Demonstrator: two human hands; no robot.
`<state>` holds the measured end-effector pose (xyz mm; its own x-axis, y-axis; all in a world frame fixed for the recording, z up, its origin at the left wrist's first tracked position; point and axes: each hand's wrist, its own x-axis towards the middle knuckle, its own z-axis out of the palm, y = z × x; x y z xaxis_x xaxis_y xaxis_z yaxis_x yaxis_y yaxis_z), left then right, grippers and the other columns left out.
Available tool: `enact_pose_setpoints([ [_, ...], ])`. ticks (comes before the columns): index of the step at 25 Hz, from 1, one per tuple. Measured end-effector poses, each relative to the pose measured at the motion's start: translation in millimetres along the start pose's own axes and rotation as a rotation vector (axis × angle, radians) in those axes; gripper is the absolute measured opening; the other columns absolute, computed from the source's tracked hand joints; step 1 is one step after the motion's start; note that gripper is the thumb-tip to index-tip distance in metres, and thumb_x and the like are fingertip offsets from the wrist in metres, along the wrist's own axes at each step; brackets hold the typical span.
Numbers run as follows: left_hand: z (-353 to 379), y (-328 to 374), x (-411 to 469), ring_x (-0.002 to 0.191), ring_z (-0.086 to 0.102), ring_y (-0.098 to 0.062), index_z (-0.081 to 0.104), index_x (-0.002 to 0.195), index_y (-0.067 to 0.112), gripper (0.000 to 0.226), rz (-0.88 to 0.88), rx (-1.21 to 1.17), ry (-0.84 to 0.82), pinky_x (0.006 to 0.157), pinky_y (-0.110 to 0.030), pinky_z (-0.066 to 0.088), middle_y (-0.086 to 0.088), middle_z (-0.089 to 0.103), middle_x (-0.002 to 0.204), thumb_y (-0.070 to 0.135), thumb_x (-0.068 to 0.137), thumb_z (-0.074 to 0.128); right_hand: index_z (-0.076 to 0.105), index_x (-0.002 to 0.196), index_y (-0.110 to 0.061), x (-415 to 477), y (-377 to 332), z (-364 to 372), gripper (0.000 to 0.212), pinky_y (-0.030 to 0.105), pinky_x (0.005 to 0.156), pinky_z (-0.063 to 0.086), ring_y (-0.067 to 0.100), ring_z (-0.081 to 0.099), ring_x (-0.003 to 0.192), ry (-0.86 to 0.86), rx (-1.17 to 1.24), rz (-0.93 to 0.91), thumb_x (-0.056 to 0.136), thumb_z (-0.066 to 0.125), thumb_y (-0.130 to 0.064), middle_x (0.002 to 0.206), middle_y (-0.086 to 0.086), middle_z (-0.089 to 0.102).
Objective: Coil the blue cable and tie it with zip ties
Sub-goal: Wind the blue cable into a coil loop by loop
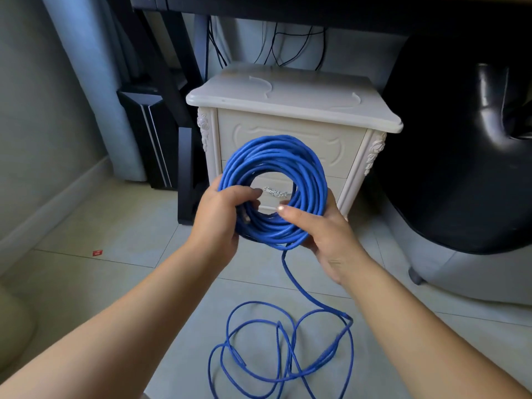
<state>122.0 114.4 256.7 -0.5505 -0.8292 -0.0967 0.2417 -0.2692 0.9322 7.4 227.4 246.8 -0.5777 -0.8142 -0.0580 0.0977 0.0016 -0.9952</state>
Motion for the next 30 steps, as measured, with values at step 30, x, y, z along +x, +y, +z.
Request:
enact_pose_setpoints([
  [30,-5,4,2,0.056,0.048,-0.012,0.061,0.084,0.019,0.030,0.200,0.453,-0.068,0.054,-0.024,0.039,0.009,0.053,0.061,0.012,0.056,0.065,0.055,0.121,-0.031,-3,-18,-27,0.059,0.030,0.070,0.055,0.015,0.069,0.091,-0.115,-0.168,-0.021,0.070,0.082,-0.016,0.113,0.009,0.067],
])
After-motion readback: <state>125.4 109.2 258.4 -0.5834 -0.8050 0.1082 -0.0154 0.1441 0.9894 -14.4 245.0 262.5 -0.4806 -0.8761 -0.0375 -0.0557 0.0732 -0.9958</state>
